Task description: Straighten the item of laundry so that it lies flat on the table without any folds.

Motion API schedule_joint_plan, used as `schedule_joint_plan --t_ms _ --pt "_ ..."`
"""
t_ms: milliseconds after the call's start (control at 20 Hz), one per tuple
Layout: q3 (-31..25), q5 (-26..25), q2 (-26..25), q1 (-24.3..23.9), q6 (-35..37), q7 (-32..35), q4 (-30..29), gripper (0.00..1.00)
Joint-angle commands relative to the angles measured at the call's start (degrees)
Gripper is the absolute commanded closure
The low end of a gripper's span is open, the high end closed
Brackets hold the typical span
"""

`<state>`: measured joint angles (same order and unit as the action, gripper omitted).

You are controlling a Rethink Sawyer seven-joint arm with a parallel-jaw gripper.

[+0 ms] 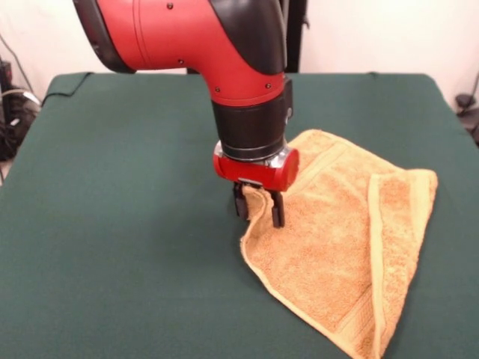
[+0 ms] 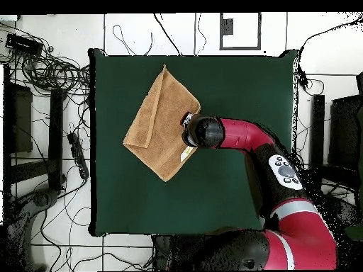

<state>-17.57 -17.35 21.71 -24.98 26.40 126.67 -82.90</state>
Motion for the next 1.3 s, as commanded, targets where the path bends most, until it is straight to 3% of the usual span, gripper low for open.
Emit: schedule_joint_plan --t_ms 50,150,200,1000,1300 --pt "-2.45 -2.17 -2.52 0.15 -1.1 -2.06 -3.65 0.0" --pt "-2.06 -2.33 -2.43 0.49 -1.16 -1.75 -3.51 0.0" --pt "-1.69 -2.52 -2.33 0.82 -1.36 -1.44 -3.43 1.0" --pt "-0.96 -2.45 -2.3 1.31 -2.93 0.23 -4.26 1.0" --pt "-1.25 -3.1 -1.34 -0.78 -3.47 -1.06 -6.5 1.0"
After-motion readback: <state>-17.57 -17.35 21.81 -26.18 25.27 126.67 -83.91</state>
